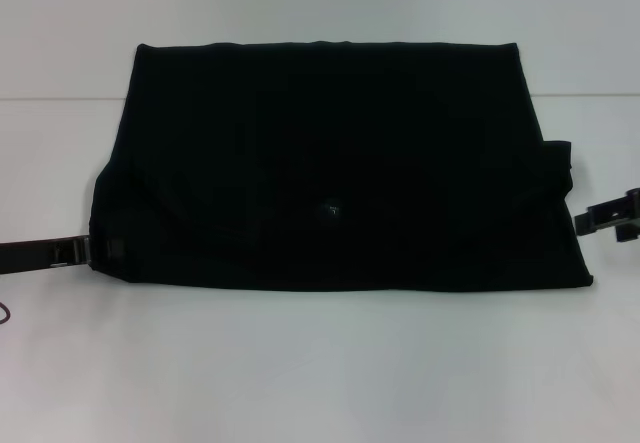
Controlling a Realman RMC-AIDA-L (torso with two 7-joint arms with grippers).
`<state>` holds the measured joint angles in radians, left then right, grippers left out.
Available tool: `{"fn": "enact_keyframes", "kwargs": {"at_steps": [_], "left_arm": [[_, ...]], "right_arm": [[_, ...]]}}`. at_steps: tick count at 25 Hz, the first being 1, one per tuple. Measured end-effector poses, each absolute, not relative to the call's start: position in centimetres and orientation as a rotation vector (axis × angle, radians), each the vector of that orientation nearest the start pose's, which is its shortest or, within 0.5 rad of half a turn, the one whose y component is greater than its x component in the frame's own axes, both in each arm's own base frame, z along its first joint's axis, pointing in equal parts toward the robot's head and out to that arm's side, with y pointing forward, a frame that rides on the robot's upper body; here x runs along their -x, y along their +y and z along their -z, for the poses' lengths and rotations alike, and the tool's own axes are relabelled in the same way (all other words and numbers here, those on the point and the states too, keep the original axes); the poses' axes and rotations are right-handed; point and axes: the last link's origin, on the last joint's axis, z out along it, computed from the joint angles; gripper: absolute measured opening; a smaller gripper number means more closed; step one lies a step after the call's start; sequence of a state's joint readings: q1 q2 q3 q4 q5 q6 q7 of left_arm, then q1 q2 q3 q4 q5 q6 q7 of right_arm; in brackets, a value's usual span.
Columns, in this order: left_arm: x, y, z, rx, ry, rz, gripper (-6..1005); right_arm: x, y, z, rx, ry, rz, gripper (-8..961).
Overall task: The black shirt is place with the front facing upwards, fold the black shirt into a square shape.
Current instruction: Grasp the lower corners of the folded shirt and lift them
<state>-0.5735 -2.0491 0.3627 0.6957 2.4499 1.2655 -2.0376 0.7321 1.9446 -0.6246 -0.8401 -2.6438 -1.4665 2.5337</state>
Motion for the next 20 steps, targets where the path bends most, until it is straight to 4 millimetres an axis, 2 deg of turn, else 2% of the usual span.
{"fn": "enact_keyframes", "kwargs": {"at_steps": [7, 20], "left_arm": [[34.3, 35.4, -4.3, 2.095, -1.515, 0.393, 39], [34.1, 35.4, -4.3, 2.102, -1.517, 0.405, 39]], "right_arm": [[-28.6, 40.4, -5.5, 2.13, 1.663, 0.05, 726], [-28.0, 40.5, -3.5, 2.167, 1.628, 0.056, 722]]}}
